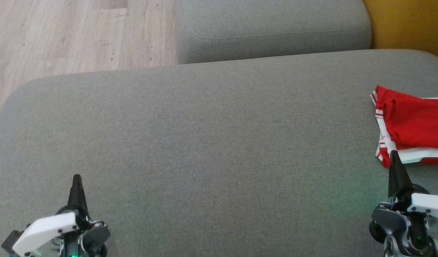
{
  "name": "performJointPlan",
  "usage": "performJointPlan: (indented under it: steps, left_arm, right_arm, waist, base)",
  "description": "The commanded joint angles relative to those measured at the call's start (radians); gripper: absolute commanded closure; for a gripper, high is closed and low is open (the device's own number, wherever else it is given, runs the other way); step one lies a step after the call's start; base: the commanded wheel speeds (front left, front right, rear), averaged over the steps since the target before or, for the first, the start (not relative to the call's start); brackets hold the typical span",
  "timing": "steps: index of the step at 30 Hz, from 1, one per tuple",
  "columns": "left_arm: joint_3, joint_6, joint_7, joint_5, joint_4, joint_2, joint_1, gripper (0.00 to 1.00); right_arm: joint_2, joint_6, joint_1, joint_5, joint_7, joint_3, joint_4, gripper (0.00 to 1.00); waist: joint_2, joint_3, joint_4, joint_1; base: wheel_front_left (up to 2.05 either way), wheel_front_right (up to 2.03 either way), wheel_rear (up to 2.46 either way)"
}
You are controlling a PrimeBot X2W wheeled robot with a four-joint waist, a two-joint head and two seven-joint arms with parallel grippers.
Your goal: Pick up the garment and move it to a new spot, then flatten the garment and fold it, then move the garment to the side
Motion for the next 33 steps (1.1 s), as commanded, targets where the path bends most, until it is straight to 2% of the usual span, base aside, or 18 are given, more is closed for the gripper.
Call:
performJointPlan:
  steps: [1,33]
  left_arm:
    - [0.033,-0.007,0.003,0.009,-0.028,0.004,-0.052,1.0]
    - [0.033,-0.007,0.003,0.009,-0.028,0.004,-0.052,1.0]
  right_arm:
    - [-0.005,-0.001,-0.055,-0.002,0.006,0.021,-0.031,1.0]
    - [-0.005,-0.001,-0.055,-0.002,0.006,0.021,-0.031,1.0]
  waist:
    - [0.0,0.0,0.0,0.0]
    - [0.0,0.0,0.0,0.0]
  base:
    - [0.0,0.0,0.0]
    - [0.0,0.0,0.0]
